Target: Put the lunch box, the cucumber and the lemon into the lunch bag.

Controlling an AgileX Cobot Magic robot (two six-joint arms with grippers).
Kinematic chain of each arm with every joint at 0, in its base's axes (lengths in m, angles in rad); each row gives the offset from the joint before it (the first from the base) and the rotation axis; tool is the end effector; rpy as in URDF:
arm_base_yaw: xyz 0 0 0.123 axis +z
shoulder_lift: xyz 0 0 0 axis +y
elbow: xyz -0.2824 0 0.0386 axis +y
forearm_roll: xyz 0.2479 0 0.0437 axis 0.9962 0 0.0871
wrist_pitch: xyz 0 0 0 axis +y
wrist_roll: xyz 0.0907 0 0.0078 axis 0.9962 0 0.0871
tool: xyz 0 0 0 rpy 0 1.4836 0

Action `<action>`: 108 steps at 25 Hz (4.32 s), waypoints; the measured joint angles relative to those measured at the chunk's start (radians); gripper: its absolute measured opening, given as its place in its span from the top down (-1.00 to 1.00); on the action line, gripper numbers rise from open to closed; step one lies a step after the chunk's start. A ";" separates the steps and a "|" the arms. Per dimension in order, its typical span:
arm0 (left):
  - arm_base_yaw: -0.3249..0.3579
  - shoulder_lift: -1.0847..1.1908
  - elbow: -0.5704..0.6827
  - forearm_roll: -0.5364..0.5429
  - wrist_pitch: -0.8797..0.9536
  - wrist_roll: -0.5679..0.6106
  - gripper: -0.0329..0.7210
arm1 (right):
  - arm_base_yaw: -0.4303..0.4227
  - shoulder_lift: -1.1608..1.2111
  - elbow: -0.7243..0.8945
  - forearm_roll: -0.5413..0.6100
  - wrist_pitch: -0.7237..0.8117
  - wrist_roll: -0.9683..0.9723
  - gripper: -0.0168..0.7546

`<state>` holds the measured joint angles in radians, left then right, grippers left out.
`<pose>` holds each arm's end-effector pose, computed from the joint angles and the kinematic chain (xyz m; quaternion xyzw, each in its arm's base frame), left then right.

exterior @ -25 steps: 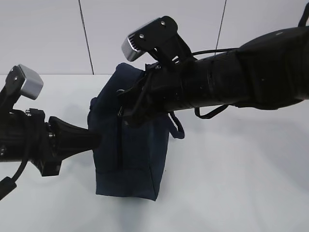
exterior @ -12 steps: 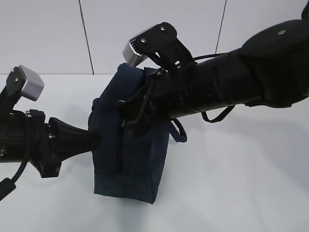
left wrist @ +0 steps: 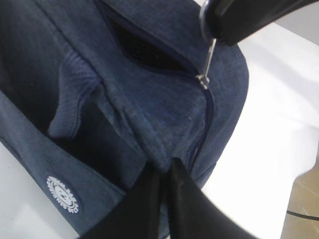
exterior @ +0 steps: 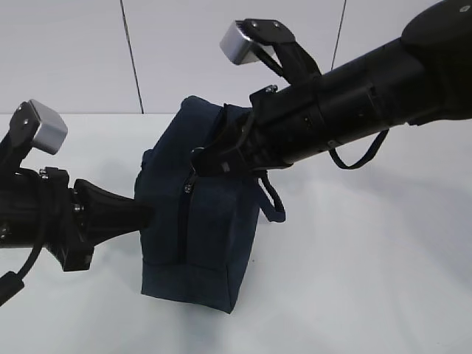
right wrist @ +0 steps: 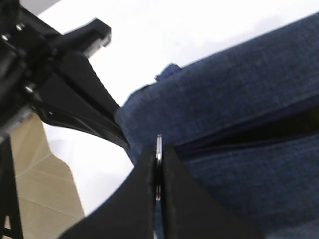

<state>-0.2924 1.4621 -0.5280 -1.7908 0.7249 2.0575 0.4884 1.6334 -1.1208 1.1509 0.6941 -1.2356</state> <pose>0.2178 -0.1272 0.1923 0.3515 0.7804 -0.3288 0.3993 0.2819 0.2101 0.2684 -0.4061 0.7826 0.3345 0.3327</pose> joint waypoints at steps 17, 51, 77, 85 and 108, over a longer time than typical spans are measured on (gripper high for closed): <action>0.000 0.000 0.000 -0.002 0.002 0.001 0.93 | -0.018 0.077 -0.134 -0.111 0.128 0.276 0.94; 0.000 0.000 0.000 -0.008 0.007 0.001 0.93 | -0.105 0.240 -0.381 -0.180 0.116 0.407 0.94; 0.000 0.000 0.000 -0.008 0.007 0.001 0.93 | -0.184 0.452 -0.672 -0.261 0.133 0.475 0.94; 0.000 0.000 0.000 -0.007 0.004 0.001 0.93 | -0.221 0.505 -0.717 -0.261 0.119 0.486 0.94; 0.000 0.000 0.000 -0.004 -0.062 0.001 0.93 | -0.229 0.738 -0.873 -0.454 0.131 0.495 0.94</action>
<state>-0.2924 1.4621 -0.5280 -1.7950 0.6629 2.0590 0.2598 2.3714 -1.9942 0.6965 0.8252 -0.7404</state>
